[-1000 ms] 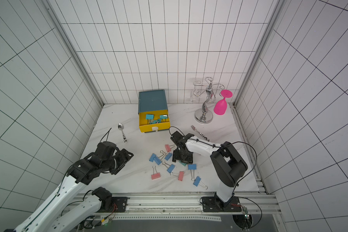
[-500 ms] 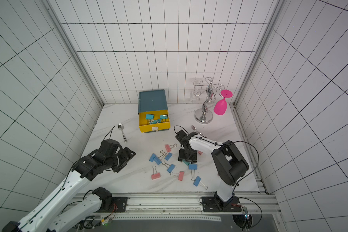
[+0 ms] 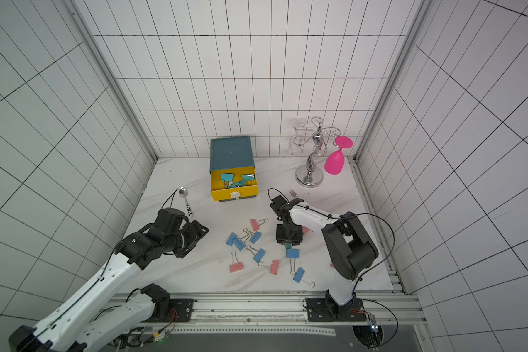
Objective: Put the binder clips in the drawer according to color
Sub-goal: Pick up the binder clip at the center of the board, then place the binder clip in the drawer.
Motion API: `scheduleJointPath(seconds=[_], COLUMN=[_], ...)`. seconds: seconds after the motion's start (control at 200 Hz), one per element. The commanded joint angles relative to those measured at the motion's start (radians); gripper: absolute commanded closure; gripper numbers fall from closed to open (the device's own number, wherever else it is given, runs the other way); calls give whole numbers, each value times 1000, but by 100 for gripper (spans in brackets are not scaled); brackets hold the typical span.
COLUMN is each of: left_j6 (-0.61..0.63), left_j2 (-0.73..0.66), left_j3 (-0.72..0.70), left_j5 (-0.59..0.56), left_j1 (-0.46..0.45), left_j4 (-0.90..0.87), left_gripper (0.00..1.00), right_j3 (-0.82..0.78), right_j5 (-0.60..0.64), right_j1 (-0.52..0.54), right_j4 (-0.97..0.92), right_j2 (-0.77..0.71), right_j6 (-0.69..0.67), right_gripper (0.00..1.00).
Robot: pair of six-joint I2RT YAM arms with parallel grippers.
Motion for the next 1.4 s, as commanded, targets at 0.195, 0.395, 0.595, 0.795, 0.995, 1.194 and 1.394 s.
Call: scheduleJointPath(seconds=[0.195,0.395,0.595,0.795,0.995,1.194,1.394], left_j6=[16,12,14,14,23,47,99], left_j2=[-25,-37,-40,-40,-25,9,87], left_j3=[20,12,18,33,78,169,277], left_j5=[-7,-7,-7,-13,-37,-62,-24], left_j1=[-2,-2,-2,0,0,7,49], left_j4=[3,-3,-7,-13,-12,-8,-3], left_gripper=[20,20,20,20,20,19,19], right_j3=[68,39,-8,-29,6,149,477], right_j5=[-7,20,30,37,64,110,87], right_j1=[-11,-12,-11,-12,-14,-36,-38], right_j4=[-10,-2,31,29,-31,-143,-248], right_j2=[71,80,73,-17,-130,-228,-186], right_j6=[-12,-38,-48,-50,-59,-88,-151], right_gripper=[62,62,71,83,85,85,86])
